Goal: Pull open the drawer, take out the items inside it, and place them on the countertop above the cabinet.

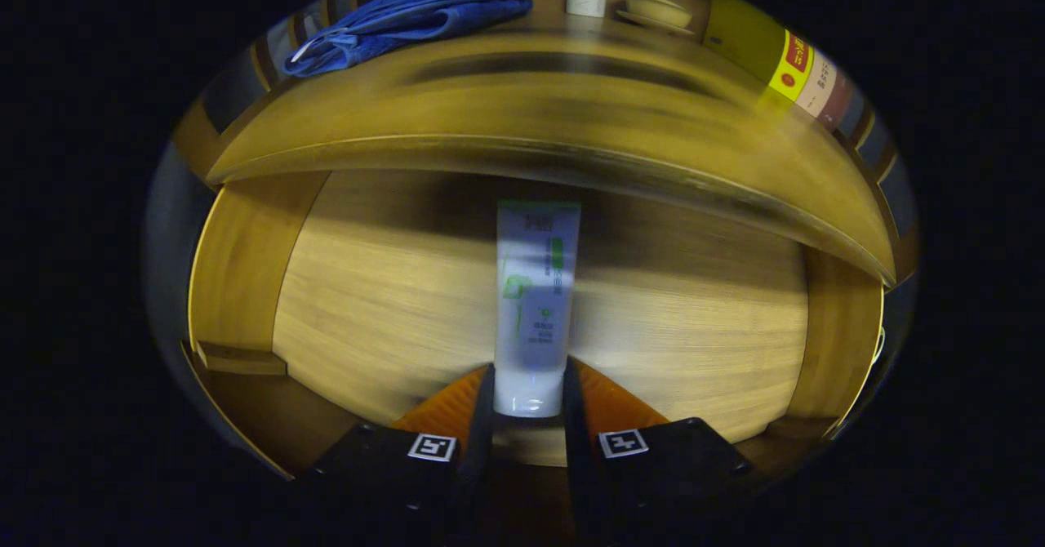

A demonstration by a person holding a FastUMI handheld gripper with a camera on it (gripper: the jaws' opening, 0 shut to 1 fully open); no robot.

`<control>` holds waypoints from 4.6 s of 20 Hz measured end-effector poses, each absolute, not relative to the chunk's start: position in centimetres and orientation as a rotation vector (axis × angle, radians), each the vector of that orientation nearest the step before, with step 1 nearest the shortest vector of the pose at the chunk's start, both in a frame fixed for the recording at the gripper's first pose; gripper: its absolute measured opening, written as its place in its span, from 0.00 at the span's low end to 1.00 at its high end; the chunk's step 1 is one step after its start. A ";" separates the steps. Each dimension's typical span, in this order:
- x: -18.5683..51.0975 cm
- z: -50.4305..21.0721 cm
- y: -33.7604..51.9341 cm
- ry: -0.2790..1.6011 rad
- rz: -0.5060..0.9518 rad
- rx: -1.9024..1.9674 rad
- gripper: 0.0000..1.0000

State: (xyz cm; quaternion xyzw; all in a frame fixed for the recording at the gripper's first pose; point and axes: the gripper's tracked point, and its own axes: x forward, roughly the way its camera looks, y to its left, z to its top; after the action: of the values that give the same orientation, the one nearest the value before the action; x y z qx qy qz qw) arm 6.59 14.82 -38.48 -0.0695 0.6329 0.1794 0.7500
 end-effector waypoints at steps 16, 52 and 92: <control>15.6 -22.2 26.1 1.159 0.806 -0.251 0.42; 34.3 -22.2 17.5 0.890 0.270 -0.122 0.79; 9.8 -7.2 16.3 0.062 0.217 -0.042 0.98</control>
State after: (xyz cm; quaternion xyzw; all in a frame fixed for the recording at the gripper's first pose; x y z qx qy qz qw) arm 9.80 16.32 -7.24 -0.0211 0.0310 0.1083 0.9934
